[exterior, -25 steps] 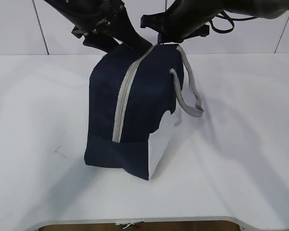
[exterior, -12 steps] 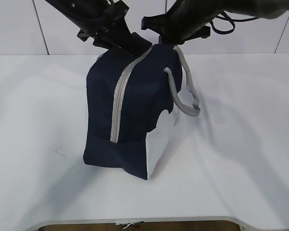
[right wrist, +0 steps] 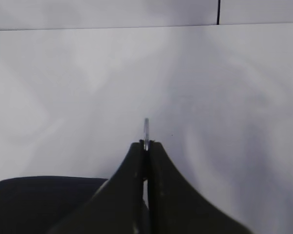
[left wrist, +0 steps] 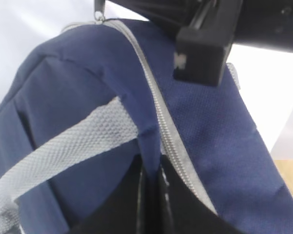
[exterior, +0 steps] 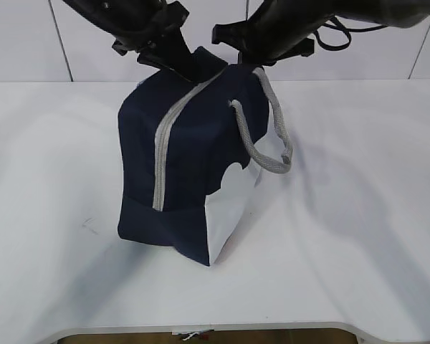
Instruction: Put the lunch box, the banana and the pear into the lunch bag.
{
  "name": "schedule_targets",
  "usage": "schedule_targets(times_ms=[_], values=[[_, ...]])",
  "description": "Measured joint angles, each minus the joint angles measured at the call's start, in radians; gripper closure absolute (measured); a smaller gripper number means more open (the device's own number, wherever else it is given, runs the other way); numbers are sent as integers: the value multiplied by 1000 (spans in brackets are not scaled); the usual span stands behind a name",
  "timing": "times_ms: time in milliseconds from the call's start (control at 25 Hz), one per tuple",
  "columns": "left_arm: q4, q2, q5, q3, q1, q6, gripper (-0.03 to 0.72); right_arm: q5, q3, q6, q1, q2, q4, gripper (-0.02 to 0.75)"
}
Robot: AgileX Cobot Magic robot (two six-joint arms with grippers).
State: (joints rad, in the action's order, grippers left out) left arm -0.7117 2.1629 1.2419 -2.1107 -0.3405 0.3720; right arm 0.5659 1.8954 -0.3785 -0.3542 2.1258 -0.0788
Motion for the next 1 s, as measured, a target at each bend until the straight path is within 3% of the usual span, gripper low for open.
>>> schedule_targets(times_ms=[1000], values=[[68,-53,3,1,-4,0,693,55,14,-3,26,86,79,725]])
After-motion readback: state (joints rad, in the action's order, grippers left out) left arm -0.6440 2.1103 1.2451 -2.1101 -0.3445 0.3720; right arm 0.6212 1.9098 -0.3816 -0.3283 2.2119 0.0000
